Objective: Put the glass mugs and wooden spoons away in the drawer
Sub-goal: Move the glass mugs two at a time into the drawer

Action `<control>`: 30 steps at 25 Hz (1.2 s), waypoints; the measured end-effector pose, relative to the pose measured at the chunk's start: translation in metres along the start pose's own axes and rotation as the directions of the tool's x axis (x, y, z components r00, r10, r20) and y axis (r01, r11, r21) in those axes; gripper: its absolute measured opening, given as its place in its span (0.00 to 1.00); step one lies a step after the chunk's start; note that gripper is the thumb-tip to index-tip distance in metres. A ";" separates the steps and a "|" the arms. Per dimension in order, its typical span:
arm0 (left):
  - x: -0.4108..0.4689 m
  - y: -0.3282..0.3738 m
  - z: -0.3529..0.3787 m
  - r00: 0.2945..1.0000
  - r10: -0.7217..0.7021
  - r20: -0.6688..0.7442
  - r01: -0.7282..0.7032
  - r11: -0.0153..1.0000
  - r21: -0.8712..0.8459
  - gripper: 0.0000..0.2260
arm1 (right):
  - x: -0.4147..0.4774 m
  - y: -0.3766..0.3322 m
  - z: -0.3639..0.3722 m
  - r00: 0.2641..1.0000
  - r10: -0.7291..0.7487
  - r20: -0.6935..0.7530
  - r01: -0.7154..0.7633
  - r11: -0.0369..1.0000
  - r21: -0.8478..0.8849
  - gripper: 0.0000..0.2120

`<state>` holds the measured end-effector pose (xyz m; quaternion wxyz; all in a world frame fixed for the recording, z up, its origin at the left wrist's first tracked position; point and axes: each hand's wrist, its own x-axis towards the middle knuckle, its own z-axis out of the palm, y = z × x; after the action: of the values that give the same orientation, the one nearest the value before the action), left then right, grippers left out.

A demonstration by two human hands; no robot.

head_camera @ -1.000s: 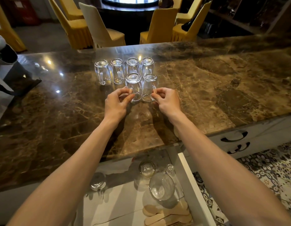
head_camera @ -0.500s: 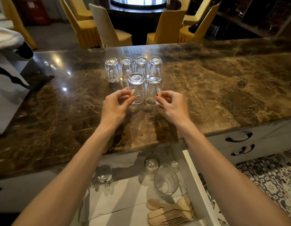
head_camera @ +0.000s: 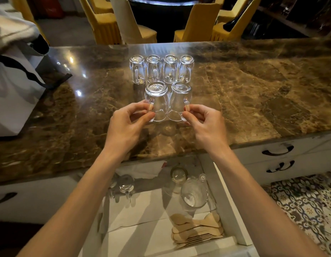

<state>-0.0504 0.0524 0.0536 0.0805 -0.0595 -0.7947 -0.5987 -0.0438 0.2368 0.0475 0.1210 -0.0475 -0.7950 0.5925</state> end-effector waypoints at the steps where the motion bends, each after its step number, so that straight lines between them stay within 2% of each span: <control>1: -0.004 0.001 -0.003 1.000 0.000 -0.001 0.000 1.000 -0.004 0.09 | -0.005 -0.002 0.000 1.000 0.002 0.000 -0.002 1.000 0.014 0.07; 13: -0.066 0.001 -0.035 0.998 -0.057 0.015 0.058 0.990 -0.127 0.08 | -0.068 -0.015 0.001 0.998 -0.016 0.067 0.011 0.998 0.068 0.09; 17: -0.094 -0.004 -0.048 0.995 -0.083 0.049 0.087 0.991 -0.098 0.09 | -0.098 -0.009 -0.001 0.991 0.003 0.135 -0.016 0.995 0.097 0.11; 22: -0.127 -0.016 -0.058 0.981 -0.159 0.112 0.161 0.987 -0.009 0.08 | -0.128 0.007 0.001 0.976 0.052 0.212 -0.079 0.989 0.122 0.14; 25: -0.141 -0.026 -0.054 0.959 -0.252 0.129 0.258 0.965 -0.038 0.07 | -0.139 0.017 0.002 0.967 0.106 0.230 -0.138 0.982 0.130 0.14; 30: -0.157 -0.043 -0.049 0.924 -0.339 0.180 0.354 0.933 -0.059 0.06 | -0.151 0.034 0.005 0.949 0.184 0.255 -0.200 0.979 0.035 0.15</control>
<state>0.0985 -0.0063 -0.0047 -0.0961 0.0284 -0.7687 -0.6317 0.0985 0.2092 -0.0068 -0.0370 -0.0459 -0.7772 0.6266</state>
